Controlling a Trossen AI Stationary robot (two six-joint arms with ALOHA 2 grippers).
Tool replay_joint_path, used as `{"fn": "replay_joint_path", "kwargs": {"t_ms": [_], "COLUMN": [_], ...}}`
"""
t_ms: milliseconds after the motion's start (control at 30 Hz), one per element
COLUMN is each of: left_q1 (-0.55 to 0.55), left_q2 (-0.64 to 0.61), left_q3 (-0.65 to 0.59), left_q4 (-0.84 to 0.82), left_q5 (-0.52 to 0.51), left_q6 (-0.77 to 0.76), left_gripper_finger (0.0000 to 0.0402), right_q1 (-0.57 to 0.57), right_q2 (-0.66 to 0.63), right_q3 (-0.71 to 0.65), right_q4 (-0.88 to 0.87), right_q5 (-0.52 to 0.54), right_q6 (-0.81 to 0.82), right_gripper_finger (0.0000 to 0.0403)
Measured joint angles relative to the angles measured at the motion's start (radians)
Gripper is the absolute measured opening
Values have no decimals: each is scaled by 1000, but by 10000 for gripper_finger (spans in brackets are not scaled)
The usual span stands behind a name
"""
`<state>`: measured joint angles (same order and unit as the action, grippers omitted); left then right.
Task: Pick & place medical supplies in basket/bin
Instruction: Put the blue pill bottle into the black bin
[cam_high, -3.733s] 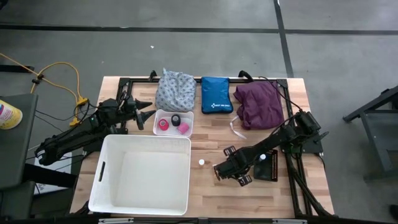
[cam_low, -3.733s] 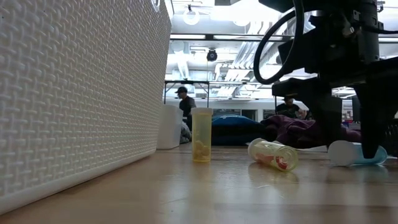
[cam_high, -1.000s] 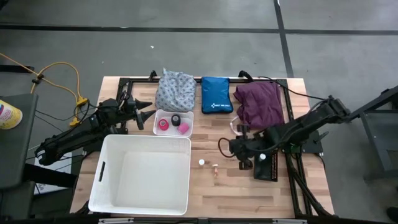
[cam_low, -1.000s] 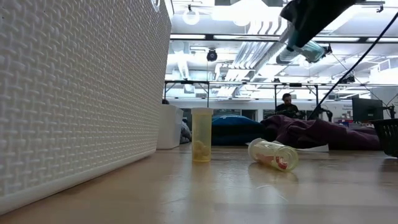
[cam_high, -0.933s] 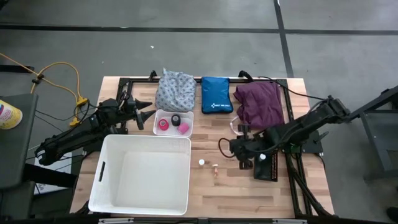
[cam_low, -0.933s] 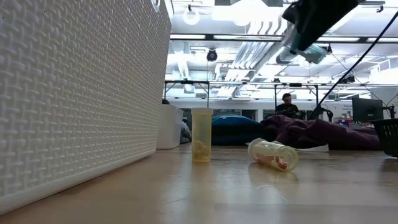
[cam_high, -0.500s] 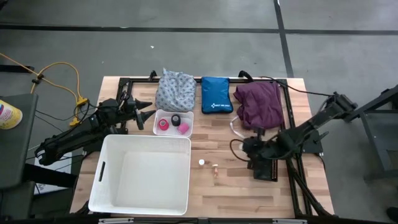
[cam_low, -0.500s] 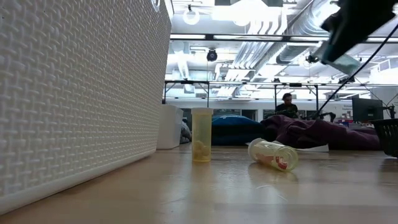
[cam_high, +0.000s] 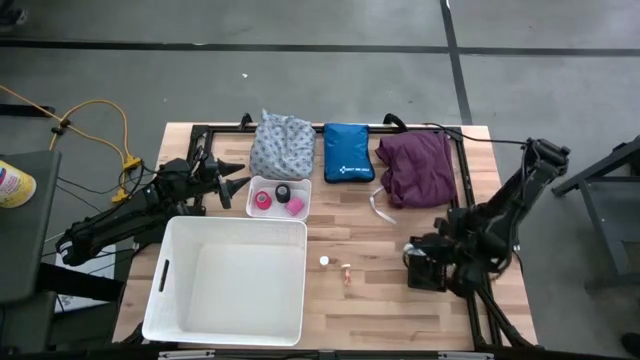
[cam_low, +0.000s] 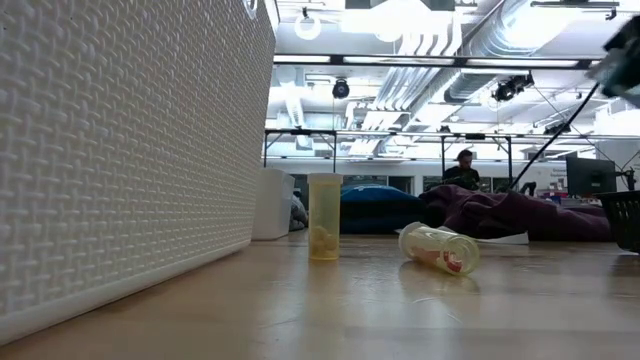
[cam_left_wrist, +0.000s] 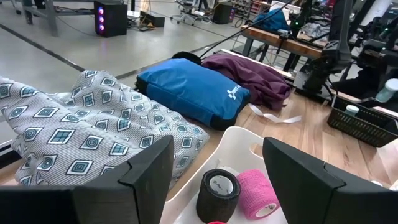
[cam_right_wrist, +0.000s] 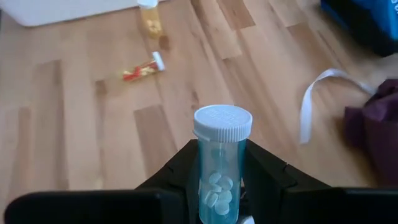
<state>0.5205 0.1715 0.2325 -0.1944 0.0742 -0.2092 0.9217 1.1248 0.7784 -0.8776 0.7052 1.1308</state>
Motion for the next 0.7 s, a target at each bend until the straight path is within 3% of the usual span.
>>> {"fn": "replay_joint_path", "kwargs": {"t_ms": [433, 700], "left_q1": [0, 0], "left_q2": [0, 0], "left_q3": [0, 0], "left_q4": [0, 0], "left_q5": [0, 0], "left_q6": [0, 0], "left_gripper_finger": [240, 240], "right_q1": [276, 310], "right_q2": [3, 15], "right_q3": [-167, -309], "right_q4": [86, 348], "right_q5": [175, 213], "right_q6": [361, 343], "right_gripper_finger": [91, 91]}}
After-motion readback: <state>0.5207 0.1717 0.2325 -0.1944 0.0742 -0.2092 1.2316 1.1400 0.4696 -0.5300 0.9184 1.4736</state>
